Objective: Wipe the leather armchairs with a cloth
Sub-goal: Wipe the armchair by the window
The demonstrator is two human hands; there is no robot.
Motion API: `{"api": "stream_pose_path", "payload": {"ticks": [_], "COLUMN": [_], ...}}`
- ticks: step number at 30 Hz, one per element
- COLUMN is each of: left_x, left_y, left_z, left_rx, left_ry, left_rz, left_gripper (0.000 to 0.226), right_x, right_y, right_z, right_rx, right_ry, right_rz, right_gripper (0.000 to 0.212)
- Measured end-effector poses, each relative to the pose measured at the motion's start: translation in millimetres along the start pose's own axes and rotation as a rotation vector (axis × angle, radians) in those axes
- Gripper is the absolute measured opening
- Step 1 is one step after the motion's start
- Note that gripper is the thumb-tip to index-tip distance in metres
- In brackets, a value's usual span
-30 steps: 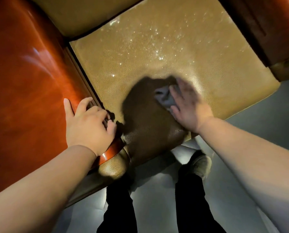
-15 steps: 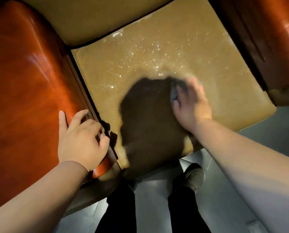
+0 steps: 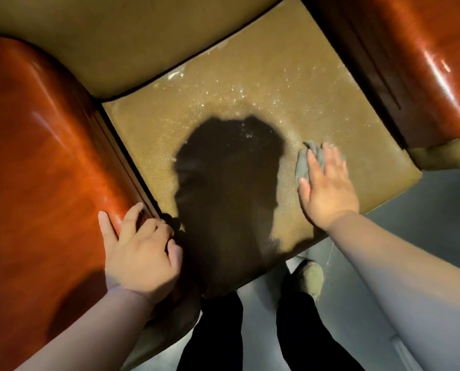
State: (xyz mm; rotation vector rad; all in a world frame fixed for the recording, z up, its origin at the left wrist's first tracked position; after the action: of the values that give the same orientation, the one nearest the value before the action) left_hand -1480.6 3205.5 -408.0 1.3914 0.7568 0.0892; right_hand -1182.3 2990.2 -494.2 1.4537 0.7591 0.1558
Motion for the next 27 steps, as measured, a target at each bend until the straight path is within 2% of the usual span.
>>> {"api": "stream_pose_path", "payload": {"ticks": [2,3,4,6,8,11,12,14,17,19,21,22,23,26,27], "left_x": [-1,-1,-1,0,1,1,1,3,27,57,93,108,120,145,148], "left_y": [-2,-2,-1,-4,-8,-8,-7,-9,-16,-21,-23,-25,-27,-45,-49], "left_z": [2,2,3,2,-2,-4,-1,7,29,66,123,154,182,222,225], "left_rx": [0.045,0.056,0.062,0.065,0.077,0.119,0.135,0.182,0.234,0.057,-0.159,-0.237,-0.286,-0.264,-0.237], "left_ry": [0.005,0.007,0.010,0.020,0.026,0.055,0.060,0.096,0.213,0.186,0.038,-0.039,-0.097,-0.159,-0.167], "left_rz": [-0.046,-0.049,-0.041,-0.033,-0.035,-0.014,-0.016,-0.097,-0.220,-0.148,-0.029,0.025,0.059,0.100,0.160], "left_gripper": [0.050,0.050,0.049,0.049,0.049,0.049,0.049,0.050,0.070,0.078,0.080,0.081,0.083,0.087,0.087], "right_x": [-6,-13,-21,-42,-60,-55,-45,-15,15,22,16,12,7,-11,-6], "right_y": [3,1,-2,-15,-29,-35,-33,-25,-6,-2,-1,-3,-7,-20,-20], "right_z": [8,-8,-33,-92,-122,-105,-92,-49,28,61,59,49,34,14,28], "right_rx": [0.068,0.107,0.149,0.151,0.073,0.049,0.017,0.002,-0.014,0.063,0.115,0.123,0.112,0.044,0.033], "right_ry": [-0.223,-0.264,-0.225,0.062,0.377,0.709,0.762,0.660,0.246,0.014,-0.103,-0.069,0.046,0.574,0.648], "right_rz": [0.012,0.001,-0.011,-0.054,-0.054,-0.075,-0.050,0.009,0.031,0.022,0.057,0.081,0.092,0.075,0.089], "right_gripper": [0.066,0.066,0.067,0.066,0.061,0.062,0.062,0.062,0.067,0.071,0.072,0.072,0.072,0.064,0.062]}}
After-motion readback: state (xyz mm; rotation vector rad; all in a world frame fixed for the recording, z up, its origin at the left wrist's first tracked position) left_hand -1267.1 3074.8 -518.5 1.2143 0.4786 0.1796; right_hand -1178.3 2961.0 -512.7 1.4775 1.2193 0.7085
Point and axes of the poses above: each hand's wrist, its own x-axis towards the middle knuckle, its own y-axis out of the back of the hand, z = x × y, the point moved 8 cm from there along x, towards the middle knuckle, and after that the axes turned 5 degrees about -y, right-handed, at the moved point
